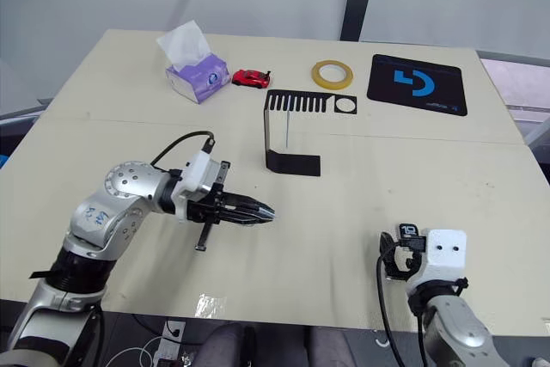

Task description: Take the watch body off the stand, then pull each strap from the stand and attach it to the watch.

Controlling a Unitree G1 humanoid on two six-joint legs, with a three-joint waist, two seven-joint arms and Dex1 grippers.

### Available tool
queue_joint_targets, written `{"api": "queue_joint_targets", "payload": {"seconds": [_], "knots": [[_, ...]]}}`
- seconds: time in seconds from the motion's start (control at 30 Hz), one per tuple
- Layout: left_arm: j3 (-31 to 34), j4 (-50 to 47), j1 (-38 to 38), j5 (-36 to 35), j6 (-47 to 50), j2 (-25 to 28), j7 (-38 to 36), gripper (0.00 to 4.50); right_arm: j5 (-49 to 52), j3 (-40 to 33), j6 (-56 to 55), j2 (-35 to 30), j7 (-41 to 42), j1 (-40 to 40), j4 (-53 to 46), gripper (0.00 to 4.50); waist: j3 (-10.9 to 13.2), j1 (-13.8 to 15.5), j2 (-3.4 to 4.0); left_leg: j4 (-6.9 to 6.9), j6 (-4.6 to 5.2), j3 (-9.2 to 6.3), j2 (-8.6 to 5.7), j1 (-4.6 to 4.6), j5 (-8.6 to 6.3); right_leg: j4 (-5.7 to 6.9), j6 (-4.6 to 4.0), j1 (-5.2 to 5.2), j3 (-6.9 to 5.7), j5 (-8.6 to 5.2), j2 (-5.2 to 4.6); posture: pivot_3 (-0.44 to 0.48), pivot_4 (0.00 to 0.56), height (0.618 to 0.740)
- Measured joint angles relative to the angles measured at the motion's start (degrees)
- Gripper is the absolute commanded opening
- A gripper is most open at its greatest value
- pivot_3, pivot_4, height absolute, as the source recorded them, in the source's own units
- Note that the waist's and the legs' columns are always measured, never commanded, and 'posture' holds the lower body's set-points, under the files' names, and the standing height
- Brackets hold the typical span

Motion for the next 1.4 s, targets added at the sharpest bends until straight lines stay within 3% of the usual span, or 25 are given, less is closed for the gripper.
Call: {"api": "queue_joint_targets", "payload": {"seconds": [0.67,0.8,1.4], "knots": [[0.1,-1.9,-0.1,-0.4,2.9,-0.5,3.3,0.0,-5.2,-0.3,3.5,7.4,-1.7,-4.5,2.1,4.47,0.0,-0.1,0.0,0.05,-0.01,0.0,-0.01,0.02,0.0,0.05,0.01,0.01,-0.01,0.01,-0.01,0.0,0.15,0.738],[0.1,-1.9,-0.2,-0.5,3.3,-0.9,3.6,0.0,-5.6,-0.3,4.2,7.8,-1.6,-4.8,2.1,3.33,0.0,0.0,0.0,0.05,-0.01,0.0,-0.02,0.02,0.0,0.07,0.02,0.01,-0.01,0.01,0.0,0.0,0.15,0.738],[0.2,-1.9,-0.5,-0.6,3.9,-1.4,4.6,0.0,-7.9,-1.2,5.4,9.9,-1.4,-5.9,2.0,3.33,0.0,0.0,-0.02,0.07,0.0,0.0,-0.04,0.02,0.0,0.07,0.04,0.01,-0.01,0.02,-0.01,0.0,0.15,0.738]]}}
